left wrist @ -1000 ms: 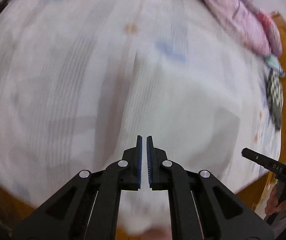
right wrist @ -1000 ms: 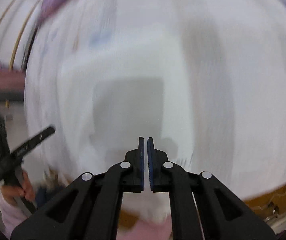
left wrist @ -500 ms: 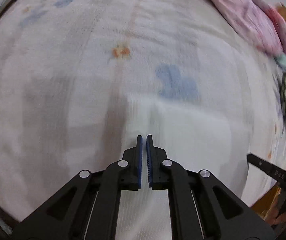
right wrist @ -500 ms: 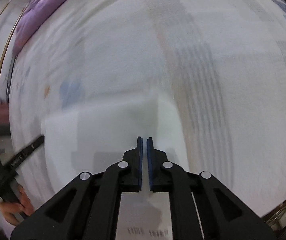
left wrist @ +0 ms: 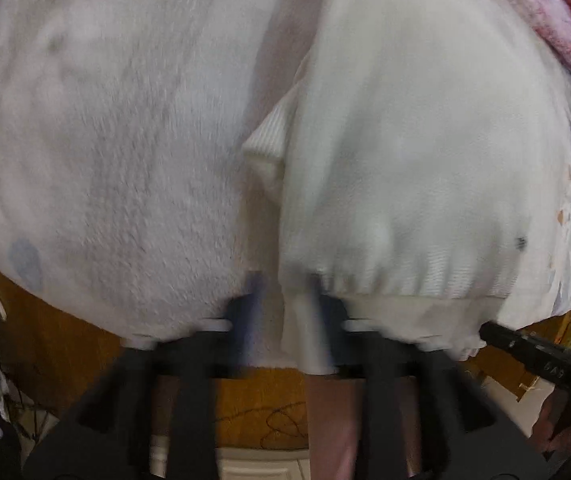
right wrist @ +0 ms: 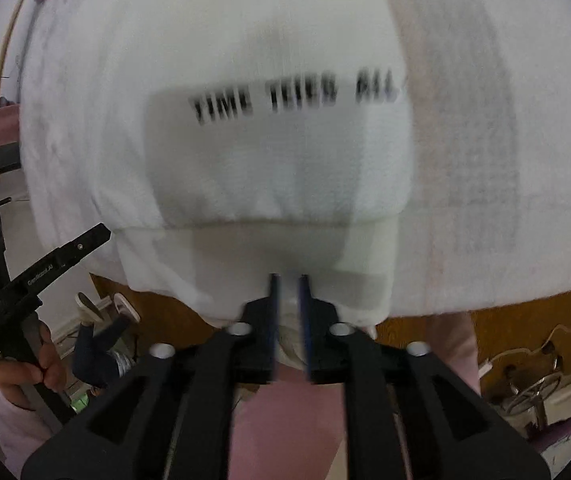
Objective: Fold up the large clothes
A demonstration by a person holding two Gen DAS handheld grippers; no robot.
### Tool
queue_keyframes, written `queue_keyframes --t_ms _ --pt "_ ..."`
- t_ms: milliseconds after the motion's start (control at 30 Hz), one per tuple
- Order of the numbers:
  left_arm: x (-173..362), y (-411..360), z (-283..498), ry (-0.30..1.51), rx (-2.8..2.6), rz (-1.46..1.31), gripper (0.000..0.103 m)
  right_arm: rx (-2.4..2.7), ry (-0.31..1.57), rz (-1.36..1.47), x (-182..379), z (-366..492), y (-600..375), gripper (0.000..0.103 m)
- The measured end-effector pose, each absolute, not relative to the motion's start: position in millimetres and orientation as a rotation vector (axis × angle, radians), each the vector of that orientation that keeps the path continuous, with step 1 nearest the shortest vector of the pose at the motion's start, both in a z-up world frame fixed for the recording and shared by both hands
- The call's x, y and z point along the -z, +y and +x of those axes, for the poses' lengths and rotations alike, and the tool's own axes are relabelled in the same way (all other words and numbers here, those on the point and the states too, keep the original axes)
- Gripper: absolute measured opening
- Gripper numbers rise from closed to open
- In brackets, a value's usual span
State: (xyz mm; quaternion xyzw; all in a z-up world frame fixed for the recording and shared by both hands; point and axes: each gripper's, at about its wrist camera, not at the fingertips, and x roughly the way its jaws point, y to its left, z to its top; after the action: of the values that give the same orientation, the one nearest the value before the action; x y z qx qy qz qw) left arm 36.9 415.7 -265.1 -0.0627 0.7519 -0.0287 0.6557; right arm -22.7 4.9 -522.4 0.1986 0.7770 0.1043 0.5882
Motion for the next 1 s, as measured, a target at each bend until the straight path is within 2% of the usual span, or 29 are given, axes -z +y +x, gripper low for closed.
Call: queue_keyframes --t_ms 33,67,133,200,300,600,767,833,900,1000 --pt "256.7 414.1 40.9 1.669 0.072 -0.122 0.061 -0.244 1.786 0.449 513.5 -16.0 1.1 0.044" --pt "248.5 414.6 45.6 1.646 0.086 -0.114 0.062 -0.246 1.759 0.444 506.8 -12.4 -3.7 0.064" --pt "241.3 415.8 54.7 1.63 0.089 -0.126 0.067 -0.273 1.689 0.445 490.2 -1.1 -12.6 0.069" --pt "236.6 417.8 63.6 1.6 0.104 -0.142 0.068 -0.287 1.616 0.447 475.5 12.1 -23.5 0.08" --pt "241.6 420.9 84.0 1.576 0.12 -0.154 0.071 -0.273 1.515 0.417 473.5 26.1 -28.0 0.087" --pt "286.3 410.8 141.2 1.523 0.269 -0.213 0.071 -0.35 1.494 0.485 527.8 87.8 -32.0 0.089" --pt "326.6 421.6 151.0 1.505 0.392 -0.41 0.091 -0.507 1.479 0.46 539.7 111.6 -27.7 0.089" --pt "347.1 435.4 150.5 1.456 0.469 -0.575 0.098 -0.539 1.458 0.436 549.5 119.6 -23.6 0.091" --pt "350.5 444.9 146.0 1.399 0.534 -0.65 0.098 -0.569 1.44 0.493 563.5 122.2 -28.9 0.097" --pt "355.0 450.6 136.6 1.359 0.647 -0.732 0.098 -0.617 1.343 0.608 575.8 119.1 -38.0 0.097"
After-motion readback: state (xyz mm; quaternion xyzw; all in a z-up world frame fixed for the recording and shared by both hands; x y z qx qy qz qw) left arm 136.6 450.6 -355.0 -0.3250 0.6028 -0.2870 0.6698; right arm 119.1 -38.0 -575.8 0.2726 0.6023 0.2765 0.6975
